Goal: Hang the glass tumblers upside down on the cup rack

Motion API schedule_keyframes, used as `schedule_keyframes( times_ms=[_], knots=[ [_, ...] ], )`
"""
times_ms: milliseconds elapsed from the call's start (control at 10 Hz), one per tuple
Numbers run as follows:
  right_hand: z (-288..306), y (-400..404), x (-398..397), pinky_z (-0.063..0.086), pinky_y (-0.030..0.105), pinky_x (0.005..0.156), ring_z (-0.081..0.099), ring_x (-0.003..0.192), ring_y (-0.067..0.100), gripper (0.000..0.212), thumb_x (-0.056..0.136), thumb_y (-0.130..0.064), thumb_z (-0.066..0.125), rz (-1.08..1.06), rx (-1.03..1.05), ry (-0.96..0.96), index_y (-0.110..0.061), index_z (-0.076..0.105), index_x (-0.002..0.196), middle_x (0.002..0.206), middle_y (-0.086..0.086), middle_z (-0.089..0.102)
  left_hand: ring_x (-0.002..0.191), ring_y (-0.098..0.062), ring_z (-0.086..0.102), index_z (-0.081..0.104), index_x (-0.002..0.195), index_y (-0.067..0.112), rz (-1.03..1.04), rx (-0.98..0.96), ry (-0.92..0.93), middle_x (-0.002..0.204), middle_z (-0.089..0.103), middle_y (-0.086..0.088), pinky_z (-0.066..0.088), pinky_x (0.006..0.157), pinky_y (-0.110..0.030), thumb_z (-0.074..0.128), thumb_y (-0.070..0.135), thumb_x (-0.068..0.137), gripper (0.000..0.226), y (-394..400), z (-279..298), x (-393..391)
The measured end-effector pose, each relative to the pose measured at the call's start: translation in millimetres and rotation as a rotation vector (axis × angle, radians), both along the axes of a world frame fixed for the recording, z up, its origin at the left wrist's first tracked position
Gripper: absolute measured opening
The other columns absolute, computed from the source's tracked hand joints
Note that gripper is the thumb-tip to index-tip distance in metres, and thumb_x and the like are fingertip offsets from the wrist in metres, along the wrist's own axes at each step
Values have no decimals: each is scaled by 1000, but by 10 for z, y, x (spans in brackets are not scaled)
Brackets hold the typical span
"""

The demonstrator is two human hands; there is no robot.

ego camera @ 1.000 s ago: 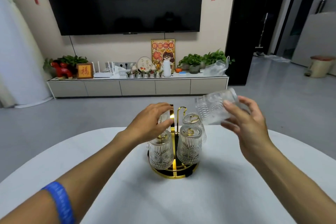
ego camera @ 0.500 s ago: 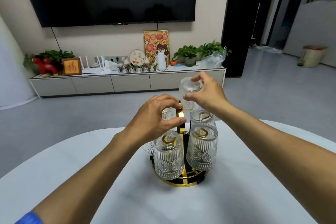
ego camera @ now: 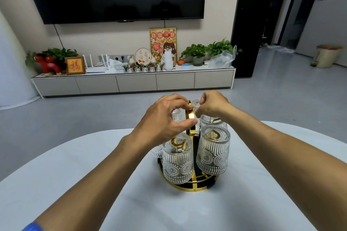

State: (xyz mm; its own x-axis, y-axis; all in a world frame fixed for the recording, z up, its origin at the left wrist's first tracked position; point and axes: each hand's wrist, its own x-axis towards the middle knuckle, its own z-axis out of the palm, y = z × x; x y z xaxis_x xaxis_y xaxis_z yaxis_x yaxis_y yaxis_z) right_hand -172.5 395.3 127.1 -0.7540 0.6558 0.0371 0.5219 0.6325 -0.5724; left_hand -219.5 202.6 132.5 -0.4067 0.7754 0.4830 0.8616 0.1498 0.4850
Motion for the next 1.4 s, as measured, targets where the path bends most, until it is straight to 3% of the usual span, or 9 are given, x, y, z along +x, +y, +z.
schedule_keyframes(
  times_ms=[200,400,600,700,900,1100,1200,1300,1400],
  knots=[
    [63,-81,168,53,46,83,57,98,26,67,59,-46,83,75,132,-147,-21,51,112,105,0,53,109,-10,55,71,105,22,26,-10,4,116,63,11,47,91,-35,72,47,77,37,6,8,18],
    [92,-9,368,52,45,86,56,107,31,85,65,-31,84,-22,55,-130,-18,38,134,132,9,52,112,-9,53,70,107,24,44,-35,10,119,62,11,46,91,-34,71,49,78,38,-6,17,59],
    [82,-68,474,49,47,91,55,111,30,73,70,-37,80,12,98,-89,-19,43,130,132,8,54,113,-10,53,69,108,24,49,-26,7,121,62,10,44,91,-32,70,48,79,38,2,5,57],
    [62,-282,661,38,38,85,53,105,24,25,84,-35,60,190,475,229,-22,61,106,110,1,68,113,-11,53,69,109,22,48,-20,11,121,63,9,45,92,-34,70,46,80,38,-11,-2,82],
    [-43,-399,913,26,38,103,52,101,16,33,85,-28,42,484,638,9,-27,74,93,90,-5,74,114,-12,52,67,112,22,96,-49,31,122,62,7,44,92,-32,70,43,81,37,-27,49,161],
    [-81,-347,950,30,29,93,52,90,14,40,79,-32,36,493,600,91,-26,74,90,87,-6,75,104,-14,54,57,112,23,252,-49,29,107,65,7,43,95,-41,57,41,90,29,-183,-217,430],
    [-95,-376,965,28,28,88,54,95,17,40,81,-30,35,494,569,89,-25,73,94,96,-5,75,111,-15,56,58,116,22,220,-197,53,117,69,3,25,113,-45,48,44,93,34,-232,-292,496],
    [-99,-414,991,31,31,91,55,103,19,39,85,-30,38,504,559,97,-25,72,103,107,-2,74,113,-15,57,58,117,23,199,-194,48,121,68,3,15,117,-44,47,44,94,33,-258,-265,517],
    [-35,-461,1108,36,39,102,49,122,19,35,95,-34,44,397,421,213,-23,64,123,127,-1,66,122,-15,51,56,125,26,213,-145,-34,131,62,3,26,113,-42,48,43,95,36,-335,-228,560]
  ],
)
